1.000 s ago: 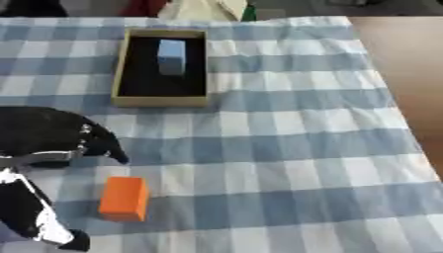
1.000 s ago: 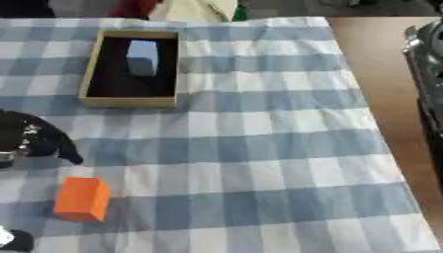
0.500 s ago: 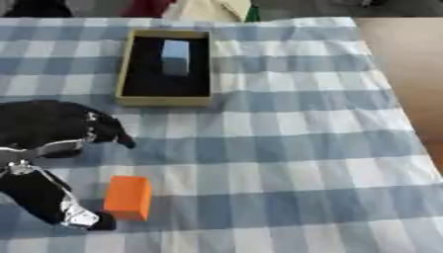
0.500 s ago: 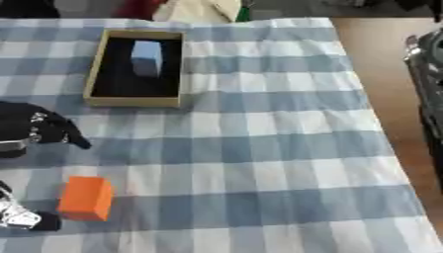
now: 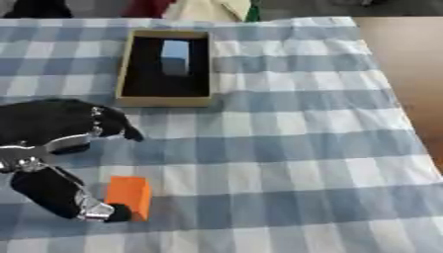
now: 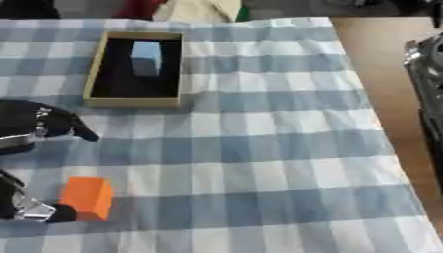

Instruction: Pick up objects on the table and place them in the box.

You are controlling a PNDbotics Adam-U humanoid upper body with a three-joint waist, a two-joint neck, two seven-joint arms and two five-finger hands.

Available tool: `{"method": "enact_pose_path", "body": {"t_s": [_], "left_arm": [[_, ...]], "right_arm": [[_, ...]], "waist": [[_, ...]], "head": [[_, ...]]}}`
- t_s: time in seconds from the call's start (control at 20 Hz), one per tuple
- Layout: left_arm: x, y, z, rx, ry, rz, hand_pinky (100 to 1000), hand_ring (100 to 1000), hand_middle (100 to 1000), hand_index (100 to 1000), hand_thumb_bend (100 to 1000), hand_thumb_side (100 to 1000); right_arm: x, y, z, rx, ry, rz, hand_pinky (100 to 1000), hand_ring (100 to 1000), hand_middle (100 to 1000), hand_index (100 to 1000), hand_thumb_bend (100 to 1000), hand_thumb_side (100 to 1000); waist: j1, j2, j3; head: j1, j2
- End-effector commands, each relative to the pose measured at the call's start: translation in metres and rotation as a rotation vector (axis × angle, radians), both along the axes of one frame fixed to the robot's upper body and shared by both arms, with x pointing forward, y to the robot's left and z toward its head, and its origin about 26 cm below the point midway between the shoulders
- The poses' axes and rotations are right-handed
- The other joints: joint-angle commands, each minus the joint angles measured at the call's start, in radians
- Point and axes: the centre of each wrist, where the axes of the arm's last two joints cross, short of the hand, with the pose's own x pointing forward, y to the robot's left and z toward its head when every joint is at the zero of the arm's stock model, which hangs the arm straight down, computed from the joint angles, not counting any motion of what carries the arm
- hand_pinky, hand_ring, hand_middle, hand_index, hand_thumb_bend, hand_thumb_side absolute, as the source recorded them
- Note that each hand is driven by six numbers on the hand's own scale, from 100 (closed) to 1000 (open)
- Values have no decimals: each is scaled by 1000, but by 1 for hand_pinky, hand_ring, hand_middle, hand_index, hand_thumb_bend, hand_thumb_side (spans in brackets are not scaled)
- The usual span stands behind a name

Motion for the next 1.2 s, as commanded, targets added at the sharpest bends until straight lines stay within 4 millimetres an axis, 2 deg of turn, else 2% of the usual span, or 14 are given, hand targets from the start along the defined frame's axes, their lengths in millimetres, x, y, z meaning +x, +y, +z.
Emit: {"method": "enact_pose_path", "body": {"t_s": [0.05, 0.6, 1.2], "left_arm": [[-3, -1, 6, 5, -8, 1, 885, 859, 761, 894, 650, 711], [-3, -4, -3, 70, 35, 16, 882, 863, 762, 888, 612, 594], [-4, -8, -15, 104, 53, 57, 870, 860, 755, 877, 549, 599]], "right_arm": [[-5, -3, 7, 6, -24, -8, 884, 781, 556, 688, 100, 621], [-4, -3, 4, 29, -17, -6, 885, 778, 552, 684, 100, 638], [-4, -5, 0, 45, -7, 1, 887, 781, 552, 685, 100, 650]], "waist": [[2, -20, -1], [2, -20, -9], [-3, -16, -14]], "head": [[4, 6], [8, 3], [12, 4]]}}
